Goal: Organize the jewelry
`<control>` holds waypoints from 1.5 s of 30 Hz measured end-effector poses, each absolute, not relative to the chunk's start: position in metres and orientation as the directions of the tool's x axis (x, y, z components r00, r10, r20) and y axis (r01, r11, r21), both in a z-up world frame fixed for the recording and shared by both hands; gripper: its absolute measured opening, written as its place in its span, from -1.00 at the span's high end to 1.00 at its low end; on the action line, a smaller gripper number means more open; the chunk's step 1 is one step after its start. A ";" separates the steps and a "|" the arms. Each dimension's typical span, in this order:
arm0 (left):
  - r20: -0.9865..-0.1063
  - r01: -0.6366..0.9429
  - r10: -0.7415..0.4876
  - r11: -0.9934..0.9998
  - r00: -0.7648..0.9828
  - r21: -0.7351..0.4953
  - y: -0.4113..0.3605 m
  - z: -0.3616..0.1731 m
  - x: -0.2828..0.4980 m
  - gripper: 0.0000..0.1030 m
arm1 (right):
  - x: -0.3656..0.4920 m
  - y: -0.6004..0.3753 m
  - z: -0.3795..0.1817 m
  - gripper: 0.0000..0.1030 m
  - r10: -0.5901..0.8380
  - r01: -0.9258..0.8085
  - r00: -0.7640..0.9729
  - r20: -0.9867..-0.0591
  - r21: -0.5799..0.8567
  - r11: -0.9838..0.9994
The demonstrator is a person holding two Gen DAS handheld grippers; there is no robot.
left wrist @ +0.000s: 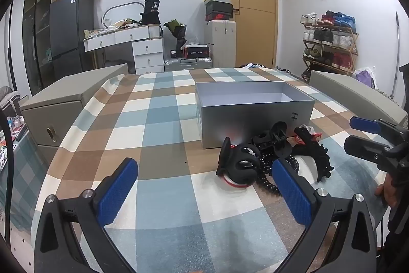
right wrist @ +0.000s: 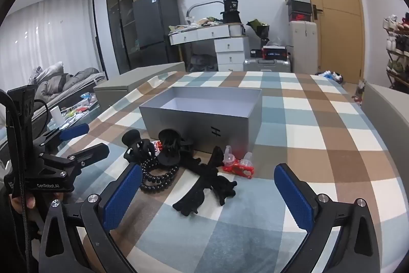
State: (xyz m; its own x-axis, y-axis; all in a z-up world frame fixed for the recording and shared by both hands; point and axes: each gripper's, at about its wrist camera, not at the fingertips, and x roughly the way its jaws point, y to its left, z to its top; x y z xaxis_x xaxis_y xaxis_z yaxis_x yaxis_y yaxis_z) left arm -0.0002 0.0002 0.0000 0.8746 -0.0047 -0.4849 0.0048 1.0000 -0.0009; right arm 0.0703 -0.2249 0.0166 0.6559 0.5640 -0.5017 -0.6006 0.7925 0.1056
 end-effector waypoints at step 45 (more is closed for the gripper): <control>-0.500 0.011 -0.010 1.000 0.866 -0.002 0.000 -0.003 0.001 -0.98 | 0.075 -0.231 0.015 -1.00 0.566 -0.588 0.657 -0.497 0.131 0.798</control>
